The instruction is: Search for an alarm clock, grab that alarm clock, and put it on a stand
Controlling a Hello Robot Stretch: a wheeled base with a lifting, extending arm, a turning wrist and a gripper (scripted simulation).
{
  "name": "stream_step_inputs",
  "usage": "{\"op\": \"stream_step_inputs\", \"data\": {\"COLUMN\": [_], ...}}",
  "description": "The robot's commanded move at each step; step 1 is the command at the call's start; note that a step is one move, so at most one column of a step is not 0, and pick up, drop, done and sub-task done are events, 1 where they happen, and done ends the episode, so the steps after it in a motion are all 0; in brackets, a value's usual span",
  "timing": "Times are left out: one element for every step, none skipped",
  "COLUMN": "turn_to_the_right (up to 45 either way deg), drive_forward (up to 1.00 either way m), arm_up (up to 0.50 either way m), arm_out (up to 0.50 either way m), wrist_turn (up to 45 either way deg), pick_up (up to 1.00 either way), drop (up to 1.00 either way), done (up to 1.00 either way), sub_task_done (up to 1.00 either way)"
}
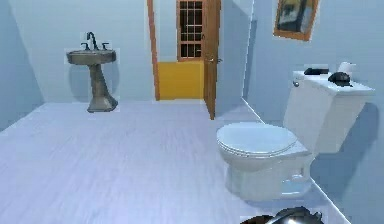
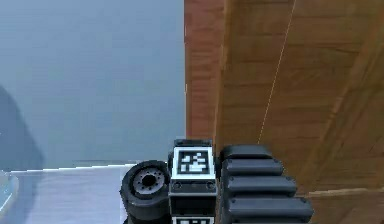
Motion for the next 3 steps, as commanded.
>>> {"op": "stream_step_inputs", "data": {"turn_to_the_right": [-45.0,-3.0,0.0], "drive_forward": [0.00,0.00,0.35], "arm_up": [0.00,0.00,0.00], "arm_out": [0.00,0.00,0.00], "wrist_turn": [0.0,0.0,0.0], "pick_up": [0.00,0.00,0.00], "drop": [0.00,0.00,0.00], "done": [0.00,0.00,0.00], "sub_task_done": [0.00,0.00,0.00]}}
